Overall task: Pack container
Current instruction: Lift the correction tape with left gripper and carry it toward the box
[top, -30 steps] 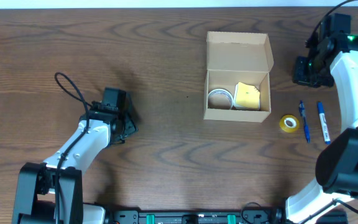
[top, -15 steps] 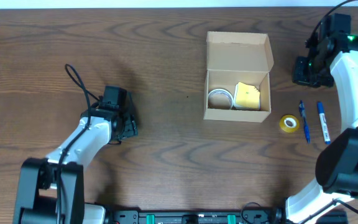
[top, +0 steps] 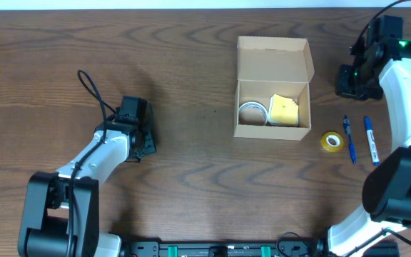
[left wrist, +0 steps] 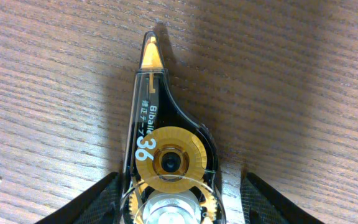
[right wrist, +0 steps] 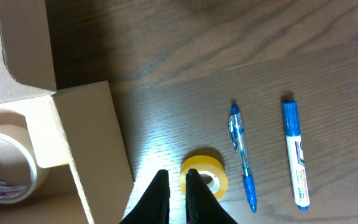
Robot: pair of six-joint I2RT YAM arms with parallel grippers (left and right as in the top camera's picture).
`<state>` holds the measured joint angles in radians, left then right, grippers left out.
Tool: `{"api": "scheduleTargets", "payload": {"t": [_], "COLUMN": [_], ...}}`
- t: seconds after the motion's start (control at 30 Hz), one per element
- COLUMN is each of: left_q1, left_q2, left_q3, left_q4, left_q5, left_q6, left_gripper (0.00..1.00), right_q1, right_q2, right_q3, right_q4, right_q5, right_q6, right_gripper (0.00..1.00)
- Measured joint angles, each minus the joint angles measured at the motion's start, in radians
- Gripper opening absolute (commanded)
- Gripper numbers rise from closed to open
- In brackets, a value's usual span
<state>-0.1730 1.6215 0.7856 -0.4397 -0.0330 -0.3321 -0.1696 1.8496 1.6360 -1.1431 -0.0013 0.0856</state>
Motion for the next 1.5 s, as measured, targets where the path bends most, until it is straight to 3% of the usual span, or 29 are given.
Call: {"api": "scheduleTargets", "payload": {"t": [0.17, 0.73, 1.17, 1.5], "left_q1": [0.0, 0.0, -0.005, -0.093], "left_q2": [0.011, 0.011, 0.012, 0.012], "left_q3": [0.016, 0.048, 0.318, 0.486], "left_q4": [0.0, -0.029, -0.148, -0.16], "left_q5": [-0.002, -0.008, -0.011, -0.012], "left_q6": [0.0, 0.001, 0.065, 0.097], "left_gripper": [0.5, 0.46, 0.47, 0.49], "right_q1": [0.0, 0.0, 0.0, 0.002], "right_q2": [0.0, 0.0, 0.0, 0.0], "right_q3": [0.0, 0.0, 0.0, 0.0], "right_q4": [0.0, -0.003, -0.003, -0.001], "right_q5": [0.0, 0.0, 0.0, 0.0], "right_q6": [0.0, 0.0, 0.0, 0.0], "right_gripper": [0.1, 0.1, 0.1, 0.1]}}
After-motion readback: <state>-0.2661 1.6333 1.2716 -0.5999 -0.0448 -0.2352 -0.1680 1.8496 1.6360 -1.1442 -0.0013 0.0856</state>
